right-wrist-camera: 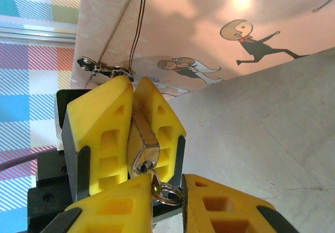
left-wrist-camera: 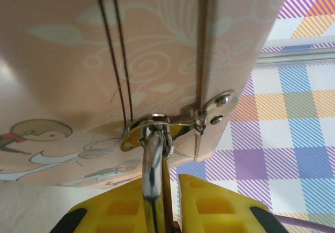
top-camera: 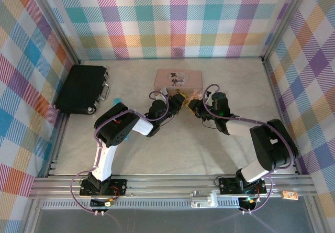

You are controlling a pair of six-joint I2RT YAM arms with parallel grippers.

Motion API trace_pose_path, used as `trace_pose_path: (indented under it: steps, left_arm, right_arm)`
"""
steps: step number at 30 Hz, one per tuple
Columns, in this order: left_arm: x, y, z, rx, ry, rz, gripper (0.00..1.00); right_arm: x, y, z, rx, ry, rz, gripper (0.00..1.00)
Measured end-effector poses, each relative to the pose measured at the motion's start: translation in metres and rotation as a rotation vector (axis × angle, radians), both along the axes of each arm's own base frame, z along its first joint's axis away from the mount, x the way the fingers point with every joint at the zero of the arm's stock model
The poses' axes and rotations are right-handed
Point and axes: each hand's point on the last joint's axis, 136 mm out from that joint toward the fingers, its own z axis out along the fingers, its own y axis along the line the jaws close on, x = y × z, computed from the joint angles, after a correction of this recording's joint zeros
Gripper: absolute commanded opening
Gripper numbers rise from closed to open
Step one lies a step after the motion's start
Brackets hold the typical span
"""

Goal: Unlock a padlock with a key

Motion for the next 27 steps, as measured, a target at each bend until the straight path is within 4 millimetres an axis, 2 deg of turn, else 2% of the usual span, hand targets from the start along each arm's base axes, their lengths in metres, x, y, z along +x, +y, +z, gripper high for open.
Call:
trace_pose_path:
  steps: [3, 11, 15, 17, 19, 22, 27]
  left_arm:
    - [0.002, 0.002, 0.0, -0.001, -0.001, 0.016, 0.0]
    - [0.001, 0.0, -0.001, 0.0, 0.0, 0.025, 0.0]
    - [0.0, -0.002, -0.001, 0.001, 0.0, 0.023, 0.0]
    - [-0.001, -0.002, -0.001, 0.001, 0.0, 0.022, 0.0]
    - [-0.001, -0.003, -0.001, 0.001, 0.0, 0.021, 0.0]
    - [-0.002, -0.003, 0.0, -0.003, 0.0, 0.02, 0.0]
    - [-0.002, -0.003, 0.003, -0.012, -0.009, 0.02, 0.0]
  right_arm:
    - [0.002, 0.002, 0.001, 0.019, -0.001, -0.006, 0.18]
    - [0.001, 0.009, 0.003, 0.087, 0.019, -0.021, 0.26]
    - [-0.002, 0.006, 0.001, 0.103, 0.032, -0.04, 0.37]
    - [-0.004, 0.004, 0.002, 0.101, 0.034, -0.052, 0.39]
    - [-0.006, 0.001, 0.007, 0.098, 0.025, -0.064, 0.37]
    - [-0.006, -0.001, 0.019, 0.098, -0.009, -0.073, 0.3]
    - [-0.004, 0.0, 0.014, 0.096, -0.005, -0.075, 0.25]
